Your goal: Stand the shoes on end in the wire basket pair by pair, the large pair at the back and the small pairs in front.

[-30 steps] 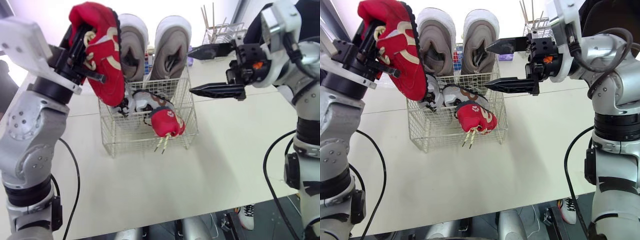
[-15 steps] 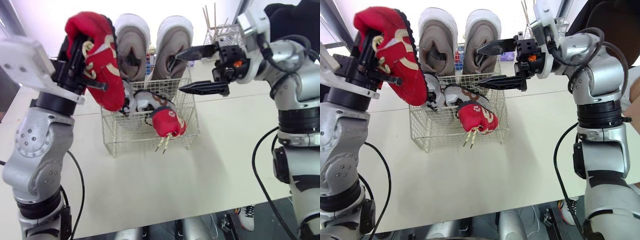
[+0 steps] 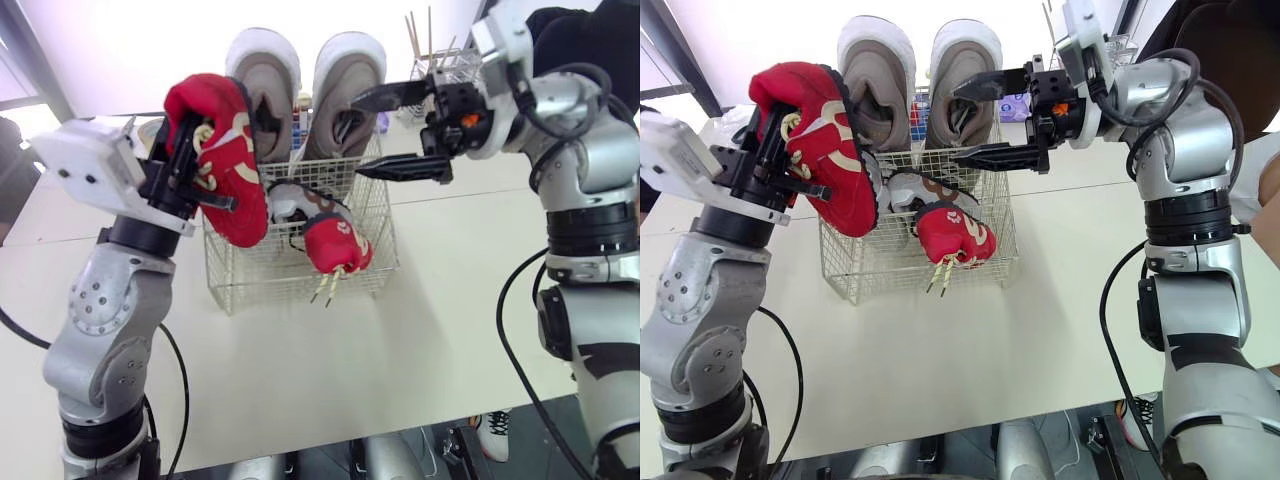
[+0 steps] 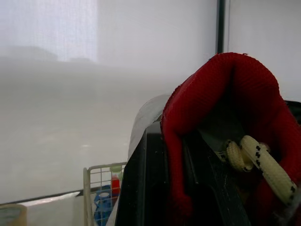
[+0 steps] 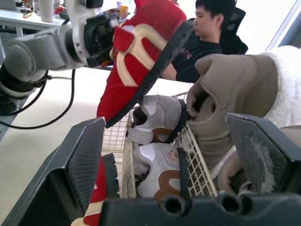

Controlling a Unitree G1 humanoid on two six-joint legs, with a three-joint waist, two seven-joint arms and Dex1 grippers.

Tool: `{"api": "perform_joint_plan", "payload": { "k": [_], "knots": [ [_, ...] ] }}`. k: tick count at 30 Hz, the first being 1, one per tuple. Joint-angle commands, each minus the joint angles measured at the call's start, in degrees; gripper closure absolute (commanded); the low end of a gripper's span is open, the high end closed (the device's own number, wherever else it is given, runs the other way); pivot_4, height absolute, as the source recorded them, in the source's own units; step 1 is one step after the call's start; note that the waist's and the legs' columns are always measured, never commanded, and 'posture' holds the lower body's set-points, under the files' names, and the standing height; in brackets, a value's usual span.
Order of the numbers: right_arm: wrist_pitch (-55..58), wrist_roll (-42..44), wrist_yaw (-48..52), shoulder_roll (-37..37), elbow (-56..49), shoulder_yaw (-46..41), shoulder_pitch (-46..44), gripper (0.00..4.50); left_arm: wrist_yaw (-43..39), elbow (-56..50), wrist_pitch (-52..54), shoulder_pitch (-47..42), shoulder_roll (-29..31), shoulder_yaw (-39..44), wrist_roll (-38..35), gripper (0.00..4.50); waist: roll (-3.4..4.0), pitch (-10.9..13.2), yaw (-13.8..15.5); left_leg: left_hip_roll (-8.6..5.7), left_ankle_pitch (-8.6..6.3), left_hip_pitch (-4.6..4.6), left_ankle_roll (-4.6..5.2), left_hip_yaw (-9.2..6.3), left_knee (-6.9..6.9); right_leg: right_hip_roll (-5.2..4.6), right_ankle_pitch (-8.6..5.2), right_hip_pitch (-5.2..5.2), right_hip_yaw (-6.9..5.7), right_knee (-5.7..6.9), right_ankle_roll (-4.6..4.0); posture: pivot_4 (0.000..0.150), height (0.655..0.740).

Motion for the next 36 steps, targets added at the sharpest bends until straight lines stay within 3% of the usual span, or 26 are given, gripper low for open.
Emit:
{"api": "perform_joint_plan", "payload": {
  "k": [1, 17, 25, 35, 36],
  "knots": [
    [0.4, 0.3, 0.7, -1.2, -0.7, -1.6, -2.3, 0.0, -1.9, 0.2, -5.7, 3.3, -1.4, -1.8, 5.5, 4.4, 0.0, 0.0, 0.0, 0.0, -0.01, 0.0, 0.02, 0.0, -0.01, 0.0, 0.0, 0.0, 0.0, -0.01, 0.0, 0.15, 0.74],
    [5.8, -0.1, 2.4, -4.9, -1.6, -1.1, -6.1, 0.0, -6.0, 17.4, -39.6, 13.8, -11.9, -13.0, 28.9, 4.4, 0.07, -0.1, 1.3, 0.01, -0.18, 0.07, 0.31, -0.01, 0.02, -0.1, 0.01, 0.11, -0.01, -0.06, -0.03, 0.15, 0.74],
    [7.3, -1.5, 3.9, -6.7, -1.3, 0.1, -7.8, 0.0, -5.1, 24.9, -49.3, 16.6, -15.5, -15.4, 33.9, 4.4, 0.54, -0.3, 1.2, 0.01, -0.2, 0.08, 0.34, -0.01, 0.0, -0.11, 0.01, 0.11, 0.0, -0.08, -0.03, 0.15, 0.74],
    [9.0, -2.2, 4.5, -7.0, -2.0, 0.4, -9.0, 0.0, -3.3, 33.3, -57.7, 19.9, -18.8, -17.6, 38.6, 4.4, 0.55, -0.3, 1.3, 0.01, -0.22, 0.06, 0.36, -0.01, -0.01, -0.13, 0.01, 0.1, 0.0, -0.1, -0.03, 0.15, 0.74],
    [8.9, -2.3, 4.4, -6.9, -2.1, 0.4, -8.9, 0.0, -3.2, 33.7, -57.9, 20.7, -18.9, -17.5, 38.8, 4.06, 0.56, -0.3, 1.3, 0.01, -0.22, 0.06, 0.37, -0.01, -0.01, -0.13, 0.01, 0.1, 0.0, -0.11, -0.03, 0.15, 0.74]
  ]
}}
